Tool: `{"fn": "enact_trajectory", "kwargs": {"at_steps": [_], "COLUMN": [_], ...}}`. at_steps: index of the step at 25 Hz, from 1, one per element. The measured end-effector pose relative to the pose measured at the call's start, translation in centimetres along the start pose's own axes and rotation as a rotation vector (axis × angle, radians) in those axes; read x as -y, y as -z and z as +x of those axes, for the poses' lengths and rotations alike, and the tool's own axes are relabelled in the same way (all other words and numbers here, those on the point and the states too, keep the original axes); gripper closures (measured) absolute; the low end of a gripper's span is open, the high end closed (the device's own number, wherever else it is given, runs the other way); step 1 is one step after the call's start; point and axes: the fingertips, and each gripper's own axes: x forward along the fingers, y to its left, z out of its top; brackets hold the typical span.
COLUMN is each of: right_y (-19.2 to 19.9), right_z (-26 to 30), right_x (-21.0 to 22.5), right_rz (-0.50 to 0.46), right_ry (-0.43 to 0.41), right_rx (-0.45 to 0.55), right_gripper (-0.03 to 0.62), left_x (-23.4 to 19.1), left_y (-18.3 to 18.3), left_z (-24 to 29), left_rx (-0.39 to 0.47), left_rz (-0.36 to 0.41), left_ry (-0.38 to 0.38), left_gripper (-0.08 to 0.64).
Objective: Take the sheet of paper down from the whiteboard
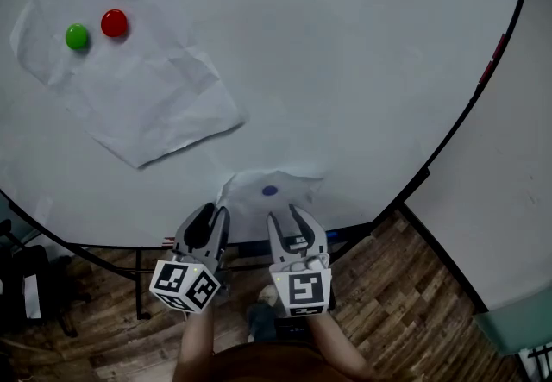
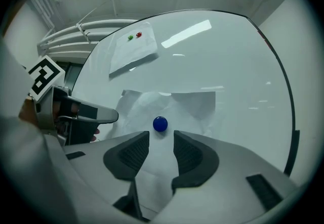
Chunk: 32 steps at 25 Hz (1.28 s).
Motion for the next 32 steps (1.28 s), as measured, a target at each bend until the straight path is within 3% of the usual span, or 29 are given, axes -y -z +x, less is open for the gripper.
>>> {"fn": "enact_trajectory", "kwargs": {"at_steps": [9,18,22,32], "right_y": [-1.0,-1.6,-1.4,-1.4], "right_z": [2.3,4.0,3.9,4.0], "right_x": [-0.2,-0.5,-0.4,-0.3], "right_rz": [-0.046,-0.112,-0.130,-0.165], "right_ry": [-0.018,0.024,0.053,0.069], "right_rx": [0.032,0.091,0.072,0.069], "right_gripper": [0.442,0.442,0.471,0.462], "left_x": [0.6,-0.1,-0.2,0.0], "left_y": [0.2,-0.2,-0.4,-0.5], "left_z": [1.5,1.6,1.8,2.2], "left_rx": [0.000,0.001,0.006,0.009], "left_rz": [0.013,0.012,0.011,0.000], "left_ry": [0.032,0.026,0.045,0.059], "left_gripper": [0.448,0.460,0.488,0.534]}}
